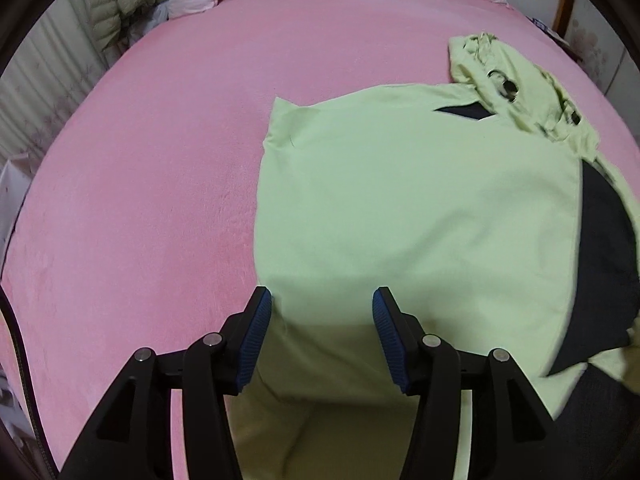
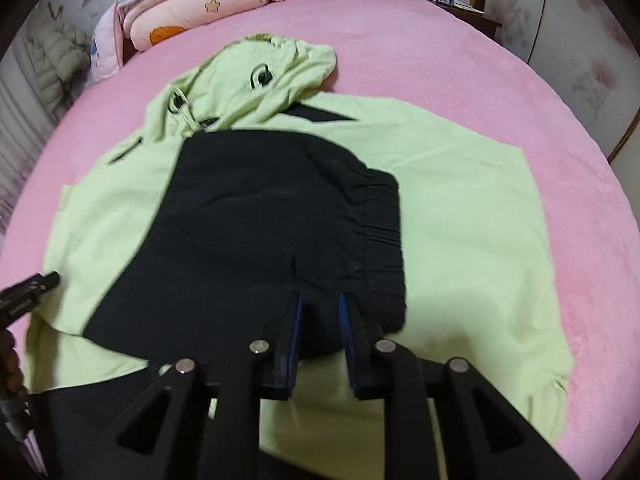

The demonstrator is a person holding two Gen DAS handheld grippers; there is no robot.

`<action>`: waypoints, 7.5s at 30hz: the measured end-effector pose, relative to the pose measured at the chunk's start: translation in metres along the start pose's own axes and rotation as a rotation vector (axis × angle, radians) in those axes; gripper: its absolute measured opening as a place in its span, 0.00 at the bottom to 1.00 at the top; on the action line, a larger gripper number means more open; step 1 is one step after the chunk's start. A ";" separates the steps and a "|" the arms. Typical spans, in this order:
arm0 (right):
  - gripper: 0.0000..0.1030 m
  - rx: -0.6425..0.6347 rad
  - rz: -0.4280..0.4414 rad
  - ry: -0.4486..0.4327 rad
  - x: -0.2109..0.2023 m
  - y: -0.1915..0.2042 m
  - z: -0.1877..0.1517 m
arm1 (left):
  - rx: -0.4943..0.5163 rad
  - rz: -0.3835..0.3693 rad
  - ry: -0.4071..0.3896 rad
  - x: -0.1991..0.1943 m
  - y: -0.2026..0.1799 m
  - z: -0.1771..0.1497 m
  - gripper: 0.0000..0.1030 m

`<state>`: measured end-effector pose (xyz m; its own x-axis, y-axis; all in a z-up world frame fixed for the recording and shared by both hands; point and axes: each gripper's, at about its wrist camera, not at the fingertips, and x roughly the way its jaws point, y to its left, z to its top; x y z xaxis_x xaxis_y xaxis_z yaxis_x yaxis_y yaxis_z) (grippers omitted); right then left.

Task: Fold large clothes
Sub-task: 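Move both open grippers to the black hem of the jacket, then grasp the black hem edge with both grippers, then lift the held hem with both grippers and fold it toward the hood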

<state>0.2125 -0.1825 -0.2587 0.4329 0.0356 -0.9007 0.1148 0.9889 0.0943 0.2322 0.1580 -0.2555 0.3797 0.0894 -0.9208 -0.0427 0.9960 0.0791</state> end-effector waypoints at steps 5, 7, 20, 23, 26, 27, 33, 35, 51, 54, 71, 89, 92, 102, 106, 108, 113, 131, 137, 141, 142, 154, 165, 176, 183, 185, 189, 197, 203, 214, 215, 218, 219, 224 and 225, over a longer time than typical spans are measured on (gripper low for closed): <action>0.23 0.041 0.040 -0.018 -0.046 -0.004 -0.001 | -0.048 -0.027 0.000 -0.047 -0.029 0.000 0.77; 0.31 0.052 0.066 -0.031 -0.070 -0.011 0.000 | -0.035 -0.049 -0.014 -0.078 -0.039 -0.001 0.81; 0.53 -0.055 0.132 -0.193 -0.235 -0.028 0.001 | -0.011 -0.155 -0.122 -0.249 -0.058 -0.031 0.81; 0.53 -0.078 0.133 -0.218 -0.262 -0.029 -0.007 | -0.029 -0.159 -0.145 -0.275 -0.054 -0.044 0.81; 0.53 -0.072 0.144 -0.227 -0.279 -0.032 -0.020 | -0.043 -0.172 -0.149 -0.295 -0.049 -0.056 0.81; 0.53 -0.063 0.148 -0.226 -0.284 -0.033 -0.026 | -0.043 -0.174 -0.152 -0.300 -0.046 -0.060 0.81; 0.53 0.000 0.132 -0.226 -0.301 -0.039 -0.064 | -0.065 -0.271 -0.194 -0.317 -0.024 -0.093 0.81; 0.53 0.016 0.117 -0.222 -0.306 -0.040 -0.082 | -0.069 -0.270 -0.202 -0.316 -0.014 -0.105 0.81; 0.61 0.156 -0.002 -0.036 -0.251 -0.072 -0.219 | 0.008 -0.182 0.078 -0.183 0.066 -0.226 0.81; 0.61 0.174 -0.024 0.007 -0.234 -0.086 -0.239 | -0.019 -0.175 0.120 -0.159 0.083 -0.241 0.81; 0.58 0.239 -0.002 0.180 -0.152 -0.147 -0.285 | -0.038 -0.227 0.201 -0.097 0.104 -0.274 0.81; 0.48 0.154 -0.017 0.222 -0.133 -0.135 -0.285 | 0.032 -0.269 0.290 -0.077 0.096 -0.283 1.00; 0.23 0.108 -0.023 0.225 -0.133 -0.127 -0.282 | 0.067 -0.207 0.296 -0.075 0.084 -0.280 0.92; 0.15 0.036 0.043 0.207 -0.174 -0.110 -0.245 | 0.044 -0.261 0.310 -0.128 0.074 -0.236 0.09; 0.15 0.063 0.112 0.149 -0.206 -0.119 -0.211 | -0.090 -0.330 0.250 -0.165 0.084 -0.196 0.09; 0.14 0.088 0.151 0.105 -0.221 -0.125 -0.184 | -0.160 -0.335 0.220 -0.176 0.086 -0.172 0.09; 0.14 0.117 0.239 0.002 -0.236 -0.135 -0.110 | -0.364 -0.335 0.139 -0.190 0.100 -0.102 0.09; 0.27 0.172 0.143 0.076 -0.040 -0.156 0.121 | -0.375 -0.140 0.123 -0.033 0.030 0.111 0.58; 0.44 0.212 0.165 0.095 -0.013 -0.166 0.118 | -0.336 -0.216 0.109 0.001 0.036 0.109 0.72; 0.57 0.268 0.213 0.025 -0.019 -0.183 0.113 | -0.219 -0.248 0.060 0.016 0.035 0.114 0.73; 0.57 0.257 0.210 0.012 -0.020 -0.186 0.113 | -0.188 -0.263 0.058 0.020 0.033 0.117 0.73; 0.57 0.004 0.122 0.045 0.011 -0.165 0.116 | 0.117 -0.408 0.019 0.024 0.007 0.122 0.73; 0.57 -0.159 0.089 0.067 0.030 -0.148 0.113 | 0.265 -0.473 0.011 0.003 0.011 0.113 0.73; 0.57 -0.136 0.083 0.087 0.043 -0.153 0.112 | 0.255 -0.375 0.010 0.042 0.001 0.127 0.73; 0.57 -0.113 0.083 0.087 0.053 -0.156 0.118 | 0.282 -0.374 0.015 0.075 -0.019 0.152 0.73; 0.57 -0.082 0.101 0.090 0.056 -0.160 0.121 | 0.288 -0.372 -0.002 0.078 -0.023 0.154 0.61; 0.58 -0.041 0.126 0.084 0.059 -0.165 0.124 | 0.289 -0.321 -0.039 0.077 -0.028 0.154 0.12; 0.14 0.025 0.096 0.050 0.052 -0.169 0.121 | 0.226 -0.137 -0.110 0.046 -0.042 0.153 0.05; 0.13 0.065 0.071 -0.112 0.014 -0.157 0.138 | 0.124 -0.055 -0.191 0.013 -0.042 0.175 0.05; 0.26 0.023 -0.134 0.022 0.099 -0.132 0.150 | 0.152 0.140 -0.084 0.103 -0.062 0.171 0.19; 0.32 0.030 -0.150 0.014 0.097 -0.131 0.151 | 0.148 0.147 -0.093 0.101 -0.063 0.171 0.22; 0.36 0.044 -0.192 0.009 0.082 -0.130 0.155 | 0.112 0.113 -0.104 0.085 -0.055 0.174 0.42; 0.36 0.033 -0.203 -0.016 0.072 -0.128 0.156 | 0.098 0.110 -0.125 0.074 -0.051 0.174 0.47; 0.49 0.006 -0.189 -0.197 -0.003 -0.101 0.145 | 0.058 0.046 -0.247 -0.002 -0.049 0.151 0.70; 0.53 0.015 -0.160 -0.217 -0.014 -0.092 0.140 | 0.047 0.016 -0.259 -0.018 -0.053 0.138 0.76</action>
<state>0.3208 -0.2945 -0.1960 0.5897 -0.1545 -0.7927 0.2097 0.9772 -0.0344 0.3552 0.1052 -0.1900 0.6031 0.0990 -0.7915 -0.0098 0.9931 0.1168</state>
